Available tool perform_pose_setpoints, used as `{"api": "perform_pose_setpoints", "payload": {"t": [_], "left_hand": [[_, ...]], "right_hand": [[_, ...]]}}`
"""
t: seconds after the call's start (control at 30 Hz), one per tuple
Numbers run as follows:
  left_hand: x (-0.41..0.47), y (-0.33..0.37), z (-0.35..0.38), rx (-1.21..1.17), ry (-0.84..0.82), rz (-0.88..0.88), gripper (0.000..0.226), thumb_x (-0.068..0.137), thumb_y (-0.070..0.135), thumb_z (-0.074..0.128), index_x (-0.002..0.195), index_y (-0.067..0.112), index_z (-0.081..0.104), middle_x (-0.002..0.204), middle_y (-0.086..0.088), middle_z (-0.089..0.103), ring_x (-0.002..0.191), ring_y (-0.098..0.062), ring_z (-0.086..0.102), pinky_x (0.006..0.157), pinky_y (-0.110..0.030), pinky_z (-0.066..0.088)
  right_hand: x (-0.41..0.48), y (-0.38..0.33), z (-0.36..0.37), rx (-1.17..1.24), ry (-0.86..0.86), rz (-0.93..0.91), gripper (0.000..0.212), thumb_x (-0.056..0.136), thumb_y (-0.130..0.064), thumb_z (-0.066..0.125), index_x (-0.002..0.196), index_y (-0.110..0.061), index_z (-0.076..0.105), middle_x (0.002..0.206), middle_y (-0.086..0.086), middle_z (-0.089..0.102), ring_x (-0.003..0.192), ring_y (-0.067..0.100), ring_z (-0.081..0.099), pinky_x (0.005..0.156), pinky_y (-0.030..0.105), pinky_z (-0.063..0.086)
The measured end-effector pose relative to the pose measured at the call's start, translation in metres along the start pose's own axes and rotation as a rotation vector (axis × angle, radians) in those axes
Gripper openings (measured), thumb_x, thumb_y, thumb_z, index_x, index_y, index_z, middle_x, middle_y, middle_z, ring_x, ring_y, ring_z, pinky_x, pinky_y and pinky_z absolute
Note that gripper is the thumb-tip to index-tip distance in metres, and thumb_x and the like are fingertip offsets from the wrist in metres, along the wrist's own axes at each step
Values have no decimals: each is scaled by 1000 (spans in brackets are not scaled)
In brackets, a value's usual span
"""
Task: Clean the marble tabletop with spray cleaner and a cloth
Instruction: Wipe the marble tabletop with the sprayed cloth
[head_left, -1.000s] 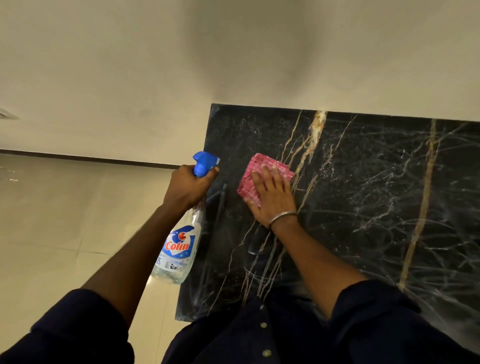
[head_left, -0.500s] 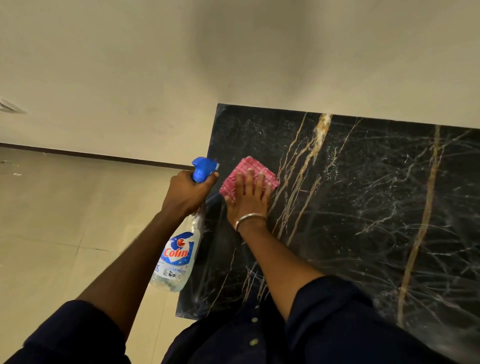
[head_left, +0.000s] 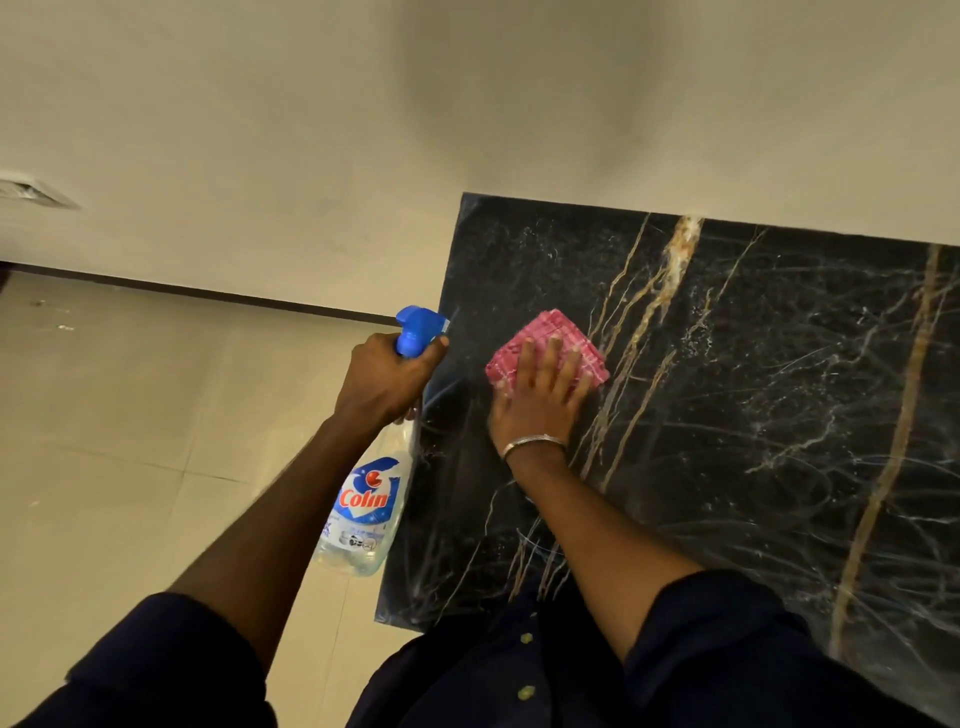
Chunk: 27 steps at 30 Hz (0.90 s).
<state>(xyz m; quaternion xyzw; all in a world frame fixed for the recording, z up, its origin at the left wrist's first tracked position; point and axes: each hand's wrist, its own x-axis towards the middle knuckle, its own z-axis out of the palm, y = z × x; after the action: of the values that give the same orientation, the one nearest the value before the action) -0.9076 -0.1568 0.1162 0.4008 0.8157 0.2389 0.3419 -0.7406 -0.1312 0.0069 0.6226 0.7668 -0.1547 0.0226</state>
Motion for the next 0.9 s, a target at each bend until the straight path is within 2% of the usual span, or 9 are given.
{"api": "perform_pose_setpoints", "payload": {"t": [0.1,0.2,0.27,0.33,0.5,0.63,0.83,0.9], "left_hand": [[-1,2,1,6,5,1,37,91,51,58,82,14,57,65,-10,63,58,-23,64,65,-34,56],[0,5,-1,-4,17,-15,39,90,52,57,86,14,58,65,-7,62,60,-23,64,66,-34,56],[-1,8,-3,7,22,-24,38,91,52,57,85,15,57,64,-7,62,59,-22,63,65,-33,55],[-2,11,-5,18,15,-29,37,91,52,56,79,17,55,62,-7,61,55,-19,62,61,-30,55],[-11,16,-12,71,30,-25,35,92,49,57,75,18,53,59,-5,60,48,-13,59,49,-17,43],[-19,13,-19,78,47,-29,37,91,48,59,75,14,55,61,-13,64,42,-14,59,47,-20,48],[-21,7,-17,12,41,-41,40,91,49,59,85,9,58,63,-13,65,43,-14,61,46,-21,50],[-21,5,-13,8,24,-56,43,90,50,58,88,7,59,62,-12,65,41,-13,61,42,-17,48]], "right_hand": [[2,-39,4,-65,-85,-288,74,98,-51,27,155,-16,-6,163,17,-10,148,44,-9,116,64,-1],[2,-54,8,-91,-122,-468,69,98,-48,34,149,-14,2,162,17,7,149,42,2,116,64,6],[8,-49,8,-100,-112,-508,68,96,-48,39,147,-16,8,160,16,14,148,41,9,116,64,10],[22,-43,4,-153,-113,-534,69,95,-50,41,150,-18,13,161,14,13,149,39,9,116,63,12],[95,-45,-21,-209,-164,-435,69,100,-53,23,156,-25,-6,164,8,-10,150,35,-11,119,58,-3],[129,-47,-36,-268,-229,-455,68,101,-51,25,156,-27,-7,164,6,-14,149,36,-15,118,58,-7],[25,-44,-5,-205,-183,-556,82,95,-55,37,155,-21,-8,163,14,-8,148,42,-8,116,64,1],[-9,-32,4,-211,-171,-630,85,96,-55,36,153,-20,-16,162,12,-14,148,41,-13,116,64,0]]}}
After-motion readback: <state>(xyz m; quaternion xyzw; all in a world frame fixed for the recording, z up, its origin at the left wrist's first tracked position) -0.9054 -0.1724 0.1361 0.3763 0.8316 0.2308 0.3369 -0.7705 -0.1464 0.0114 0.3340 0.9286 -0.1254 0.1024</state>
